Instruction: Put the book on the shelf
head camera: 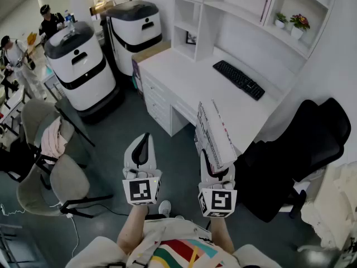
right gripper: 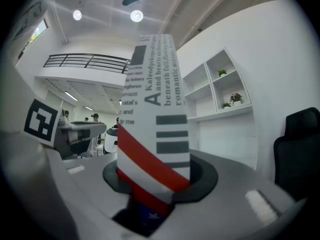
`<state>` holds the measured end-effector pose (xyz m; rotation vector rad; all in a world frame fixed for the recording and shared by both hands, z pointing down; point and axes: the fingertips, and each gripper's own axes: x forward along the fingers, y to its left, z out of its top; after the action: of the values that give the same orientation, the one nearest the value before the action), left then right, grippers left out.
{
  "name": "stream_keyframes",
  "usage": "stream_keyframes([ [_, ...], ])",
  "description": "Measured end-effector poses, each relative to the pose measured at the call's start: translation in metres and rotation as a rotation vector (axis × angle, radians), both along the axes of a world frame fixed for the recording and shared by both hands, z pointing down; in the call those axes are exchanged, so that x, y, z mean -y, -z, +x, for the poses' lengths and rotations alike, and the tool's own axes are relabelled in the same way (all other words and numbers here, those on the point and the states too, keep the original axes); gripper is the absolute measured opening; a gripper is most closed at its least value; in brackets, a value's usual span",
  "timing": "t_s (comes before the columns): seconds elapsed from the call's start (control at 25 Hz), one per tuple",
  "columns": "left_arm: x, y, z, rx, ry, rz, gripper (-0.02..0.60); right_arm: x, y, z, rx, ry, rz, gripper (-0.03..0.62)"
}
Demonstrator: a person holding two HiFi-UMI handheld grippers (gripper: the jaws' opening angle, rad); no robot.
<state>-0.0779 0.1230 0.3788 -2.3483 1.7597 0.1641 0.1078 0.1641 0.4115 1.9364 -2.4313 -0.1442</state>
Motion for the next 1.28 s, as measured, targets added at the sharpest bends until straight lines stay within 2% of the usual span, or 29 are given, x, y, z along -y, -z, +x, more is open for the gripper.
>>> stream_keyframes([
  [0.36, -0.009, -0.019, -0.015, 0.008, 0.007, -0.031, -0.005, -0.008, -0.006, -0.018, -0.008, 0.038, -0.014, 0.160],
  [0.52, -0.005, -0.021, -0.032, -0.007, 0.026, -0.038, -0.005, -0.002, -0.010, -0.027, 0.022, 0.036, -0.026, 0.160],
  [0.84, 0.019, -0.014, -0.079, -0.002, 0.054, 0.018, -0.004, 0.034, -0.013, -0.071, 0.046, 0.058, -0.039, 0.158],
  [1.04, 0.037, -0.027, -0.116, -0.016, 0.100, -0.010, -0.005, 0.045, -0.017, -0.094, 0.022, 0.066, -0.066, 0.160],
  [1.28, 0.056, -0.045, -0.121, -0.035, 0.107, -0.049, -0.005, 0.072, -0.024, -0.089, 0.004, 0.060, -0.090, 0.160],
])
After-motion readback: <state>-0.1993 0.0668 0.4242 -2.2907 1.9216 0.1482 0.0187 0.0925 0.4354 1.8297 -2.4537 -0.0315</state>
